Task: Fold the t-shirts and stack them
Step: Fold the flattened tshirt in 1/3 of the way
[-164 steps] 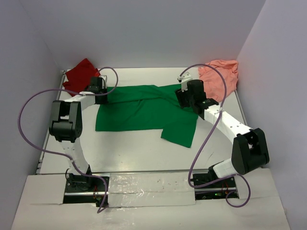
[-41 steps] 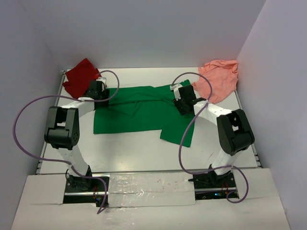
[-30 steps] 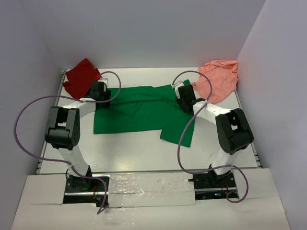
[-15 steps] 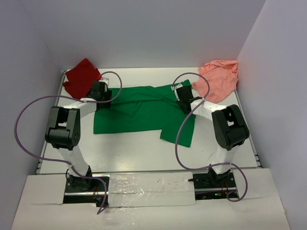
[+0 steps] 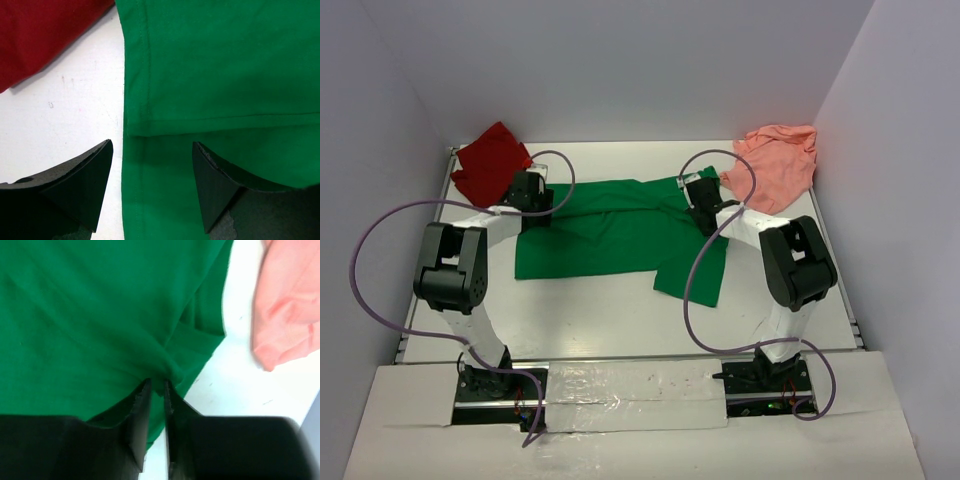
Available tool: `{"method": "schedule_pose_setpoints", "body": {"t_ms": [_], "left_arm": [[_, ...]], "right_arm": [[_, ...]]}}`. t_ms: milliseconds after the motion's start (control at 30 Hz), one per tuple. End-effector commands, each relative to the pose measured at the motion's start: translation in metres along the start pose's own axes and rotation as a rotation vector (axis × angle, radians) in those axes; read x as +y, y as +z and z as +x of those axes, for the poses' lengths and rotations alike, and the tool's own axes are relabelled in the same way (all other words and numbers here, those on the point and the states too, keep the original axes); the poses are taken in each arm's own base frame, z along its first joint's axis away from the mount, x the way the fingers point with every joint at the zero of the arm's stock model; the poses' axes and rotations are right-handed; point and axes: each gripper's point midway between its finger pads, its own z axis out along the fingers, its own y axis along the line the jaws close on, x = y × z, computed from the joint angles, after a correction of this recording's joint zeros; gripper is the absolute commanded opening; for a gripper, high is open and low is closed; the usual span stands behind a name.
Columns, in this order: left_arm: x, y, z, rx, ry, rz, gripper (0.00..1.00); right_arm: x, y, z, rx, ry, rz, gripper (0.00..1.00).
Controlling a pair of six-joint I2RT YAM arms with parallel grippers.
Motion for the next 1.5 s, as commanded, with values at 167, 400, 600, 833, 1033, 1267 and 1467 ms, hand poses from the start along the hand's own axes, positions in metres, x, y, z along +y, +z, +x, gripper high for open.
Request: {"method": "schedule_pose_setpoints", "body": {"t_ms": [167,400,600,833,1033,1267,1467], "left_arm": [[0.003,-0.013,-0.023,-0.083,-0.011,-0.019,0.74],[0.003,-0.014,-0.025,-0.090,-0.008,-0.016,0.74],[0.002,-0.014,-0.024,-0.087,-0.006,-0.014,0.73],[0.003,-0.014,-0.022,-0.084,-0.001,-0.018,0.73],[0.002,-0.014,-0.022,-0.083,0.002,-0.016,0.73],[-0.003,-0.013,-0.025,-0.087,0.010,-0.009,0.73],[-0.006,-0.014,-0.028,-0.093,0.012,-0.008,0.73]], "right_arm": [[-0.035,-0.017,-0.032,-0.092,0.117,0.092,0.45],[-0.049,-0.016,-0.024,-0.058,0.296,-0.051,0.47],[-0.041,-0.013,-0.028,-0.039,0.368,-0.178,0.40],[-0.019,-0.020,-0.035,-0.027,0.458,-0.445,0.38],[-0.025,-0.020,-0.032,-0.005,0.511,-0.495,0.38],[-0.031,-0.014,-0.017,0.036,0.534,-0.472,0.38],[-0.030,-0.011,-0.010,0.054,0.542,-0.472,0.38]]}}
